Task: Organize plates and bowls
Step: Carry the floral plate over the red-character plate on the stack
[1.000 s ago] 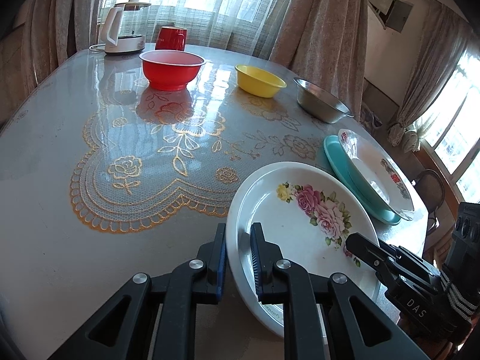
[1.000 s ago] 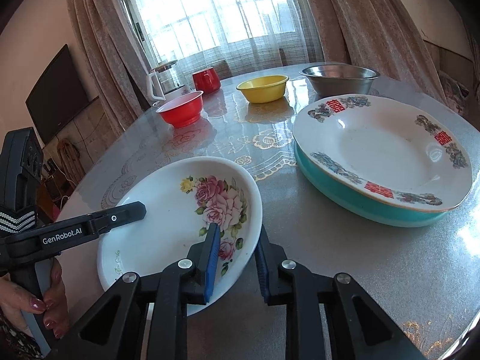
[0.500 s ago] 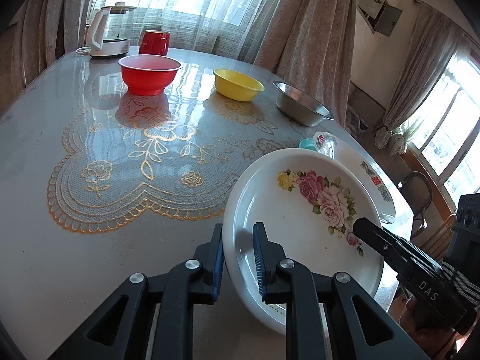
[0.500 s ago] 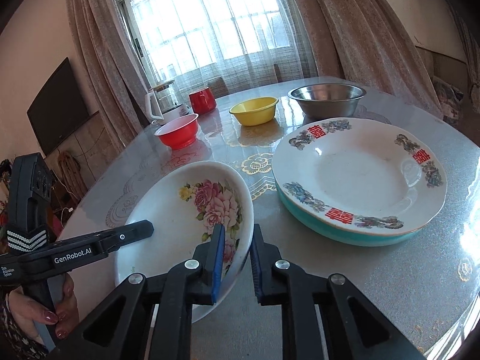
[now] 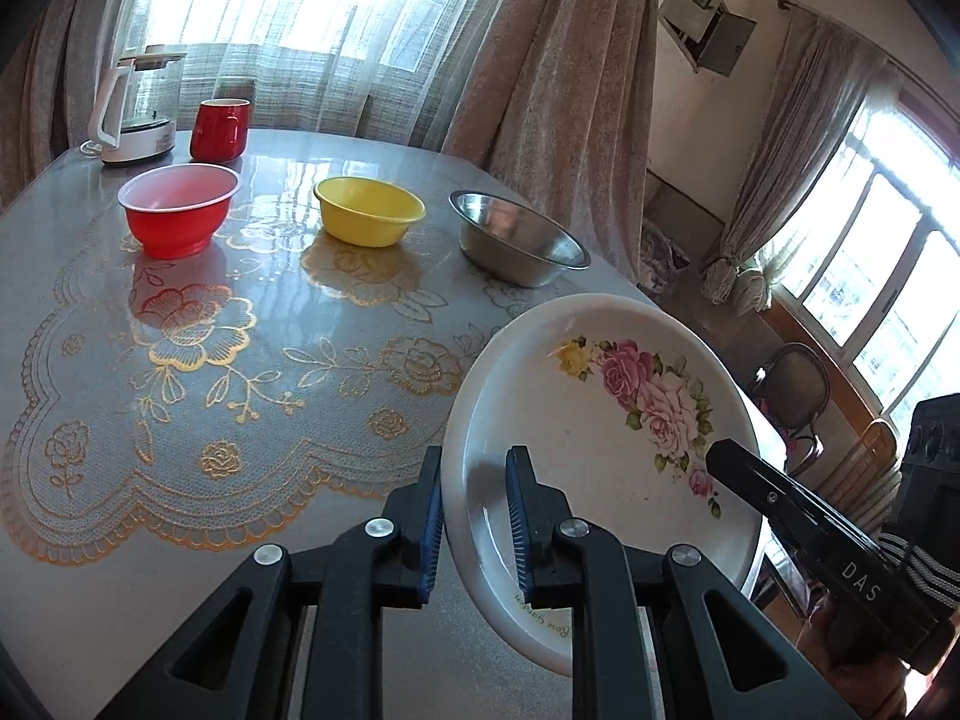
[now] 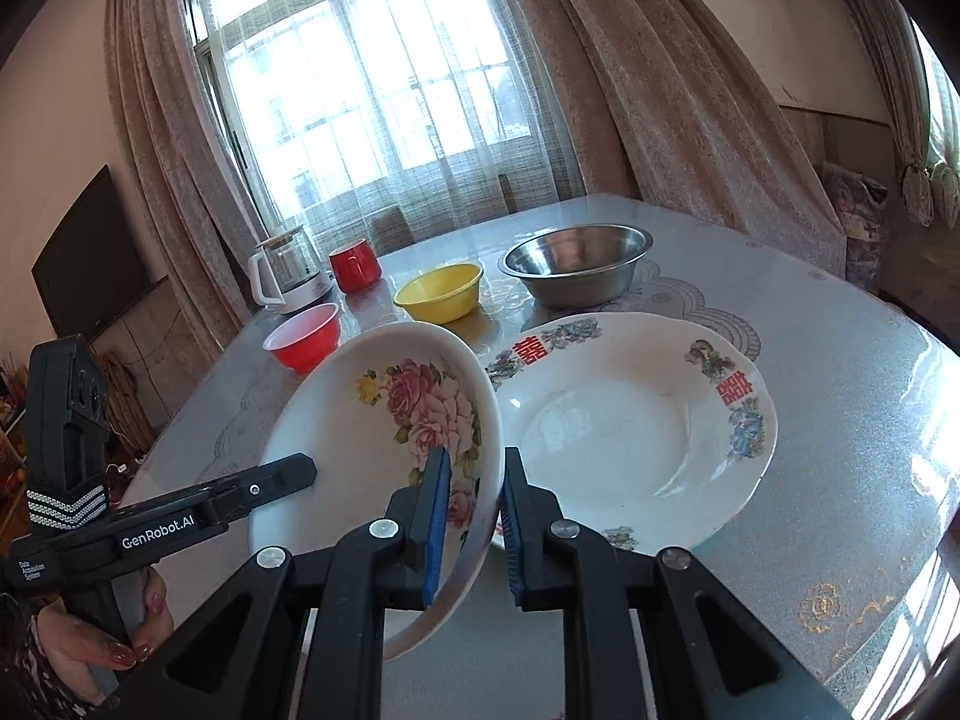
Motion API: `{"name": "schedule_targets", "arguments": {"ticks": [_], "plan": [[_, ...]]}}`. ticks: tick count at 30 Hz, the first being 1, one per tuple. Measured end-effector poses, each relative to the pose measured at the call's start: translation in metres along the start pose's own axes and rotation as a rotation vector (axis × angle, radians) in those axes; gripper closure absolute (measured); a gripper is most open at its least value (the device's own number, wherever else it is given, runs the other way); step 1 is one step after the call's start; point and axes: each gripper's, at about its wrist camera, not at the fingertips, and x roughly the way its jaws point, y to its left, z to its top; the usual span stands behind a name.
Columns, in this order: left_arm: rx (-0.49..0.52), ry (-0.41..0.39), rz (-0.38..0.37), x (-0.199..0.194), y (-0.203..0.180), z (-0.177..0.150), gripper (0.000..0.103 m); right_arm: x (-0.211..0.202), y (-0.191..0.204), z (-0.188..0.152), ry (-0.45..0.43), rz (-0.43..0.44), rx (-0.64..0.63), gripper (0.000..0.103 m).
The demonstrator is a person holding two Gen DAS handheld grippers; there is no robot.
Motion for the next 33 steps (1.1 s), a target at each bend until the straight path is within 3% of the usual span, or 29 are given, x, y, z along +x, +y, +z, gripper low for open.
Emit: {"name": "schedule_targets", "arguments": {"ticks": [15, 24, 33], "plan": [[0.039, 0.103, -0.047, 0.083, -0.061, 0.038, 0.085, 0.006, -0.096, 0.032, 0.017, -0.064, 0.193, 0.087], [0.030, 0.161, -0.001, 0.100, -0.057, 0.038, 0.084, 0.030, -0.111, 0.039, 0.082, -0.075, 0.212, 0.086], [0.056, 0.155, 0.015, 0.108, -0.061, 0.040, 0.083, 0.055, -0.121, 0.041, 0.171, -0.099, 0.232, 0.086]]}}
